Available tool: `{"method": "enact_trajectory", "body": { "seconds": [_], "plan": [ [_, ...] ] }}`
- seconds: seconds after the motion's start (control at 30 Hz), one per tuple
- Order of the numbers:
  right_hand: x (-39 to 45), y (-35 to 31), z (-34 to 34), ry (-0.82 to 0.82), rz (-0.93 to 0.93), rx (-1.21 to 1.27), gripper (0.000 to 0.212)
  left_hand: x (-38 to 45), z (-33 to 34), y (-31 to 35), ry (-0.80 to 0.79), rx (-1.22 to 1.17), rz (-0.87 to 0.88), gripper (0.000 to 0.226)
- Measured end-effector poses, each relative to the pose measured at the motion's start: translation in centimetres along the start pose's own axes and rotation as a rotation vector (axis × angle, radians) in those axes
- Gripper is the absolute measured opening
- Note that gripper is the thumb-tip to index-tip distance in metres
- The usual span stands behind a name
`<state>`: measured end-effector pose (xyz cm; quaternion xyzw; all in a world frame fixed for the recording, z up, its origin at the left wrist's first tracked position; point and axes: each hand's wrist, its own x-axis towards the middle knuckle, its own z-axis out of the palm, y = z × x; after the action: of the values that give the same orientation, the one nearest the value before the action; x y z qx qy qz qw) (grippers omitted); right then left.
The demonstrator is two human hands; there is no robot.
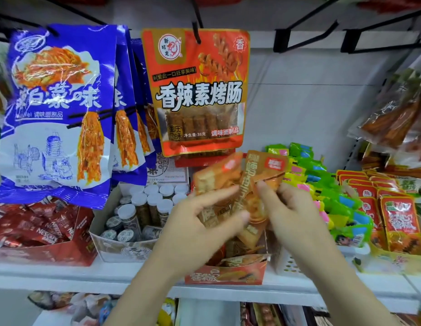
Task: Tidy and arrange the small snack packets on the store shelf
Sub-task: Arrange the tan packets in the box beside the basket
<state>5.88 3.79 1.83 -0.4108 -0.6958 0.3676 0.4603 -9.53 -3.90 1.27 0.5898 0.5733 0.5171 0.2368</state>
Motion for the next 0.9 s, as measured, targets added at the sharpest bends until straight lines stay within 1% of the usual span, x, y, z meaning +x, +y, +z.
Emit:
{"method": "enact_trajectory", "body": {
  "seconds": [0.03, 0.07, 0.13, 0.2, 0.23, 0.33, 0.37, 0.4, 0.47, 0.53, 0.57, 0.63, 0.67, 0.73, 0.77, 0.83, 0.9],
  "plan": [
    [0.2, 0.2, -0.5, -0.001, 0.050, 0.049, 0.039, 0.2, -0.4, -0.3, 0.042, -0.037, -0.029, 0.029],
    [0.5, 0.4, -1.0, -0.004, 0.083, 0.103, 0.037, 0.3, -0.8, -0.5, 0.087, -0.049, -0.050, 0.028],
    [0.7, 0.6, -1.7, -0.003, 0.110, 0.192, 0.028, 0.5, -1.4, -1.0, 0.157, -0.070, -0.093, 0.035],
    [1.0, 0.6, -2.2, -0.006, 0.131, 0.274, 0.019, 0.5, -1.8, -1.3, 0.182, -0.142, -0.101, 0.037],
    [1.1, 0.7, -2.4, -0.014, 0.150, 0.318, 0.016, 0.5, -1.9, -1.3, 0.174, -0.186, -0.096, 0.042],
    [1.3, 1.0, -2.8, -0.022, 0.162, 0.362, 0.012, 0.7, -1.9, -1.7, 0.171, -0.242, -0.099, 0.077],
    [1.3, 1.1, -3.0, -0.015, 0.152, 0.358, 0.013, 0.7, -1.8, -1.9, 0.175, -0.243, -0.096, 0.081],
    [1.4, 1.1, -3.1, -0.004, 0.140, 0.349, 0.013, 0.7, -1.7, -2.0, 0.175, -0.241, -0.092, 0.081],
    [1.5, 1.1, -3.2, 0.038, 0.115, 0.329, 0.010, 0.7, -1.6, -2.2, 0.156, -0.254, -0.094, 0.065],
    [1.6, 1.1, -3.0, 0.085, 0.040, 0.228, 0.007, 0.9, -1.4, -2.3, 0.104, -0.261, -0.080, 0.039],
    [1.6, 1.1, -2.7, 0.089, 0.003, 0.176, 0.007, 0.9, -1.3, -2.2, 0.076, -0.251, -0.055, 0.032],
    [1.3, 1.1, -2.0, 0.037, -0.021, 0.179, 0.011, 0.9, -0.9, -2.2, 0.044, -0.239, -0.028, 0.026],
    [1.1, 1.1, -1.5, -0.024, 0.001, 0.243, 0.012, 0.9, -0.7, -2.3, 0.042, -0.221, -0.022, 0.025],
    [0.6, 0.8, -0.5, -0.155, 0.104, 0.452, 0.018, 0.8, -0.2, -2.3, 0.056, -0.174, -0.023, 0.025],
    [0.4, 0.6, 0.0, -0.191, 0.151, 0.523, 0.022, 0.8, 0.1, -2.5, 0.057, -0.177, -0.033, 0.025],
    [0.2, 0.5, 0.6, -0.223, 0.200, 0.530, 0.028, 0.9, 0.5, -2.7, 0.036, -0.207, -0.054, 0.022],
    [0.0, 0.3, 0.7, -0.288, 0.194, 0.506, 0.035, 1.0, 0.7, -2.8, 0.055, -0.210, -0.048, 0.019]
  ]
}}
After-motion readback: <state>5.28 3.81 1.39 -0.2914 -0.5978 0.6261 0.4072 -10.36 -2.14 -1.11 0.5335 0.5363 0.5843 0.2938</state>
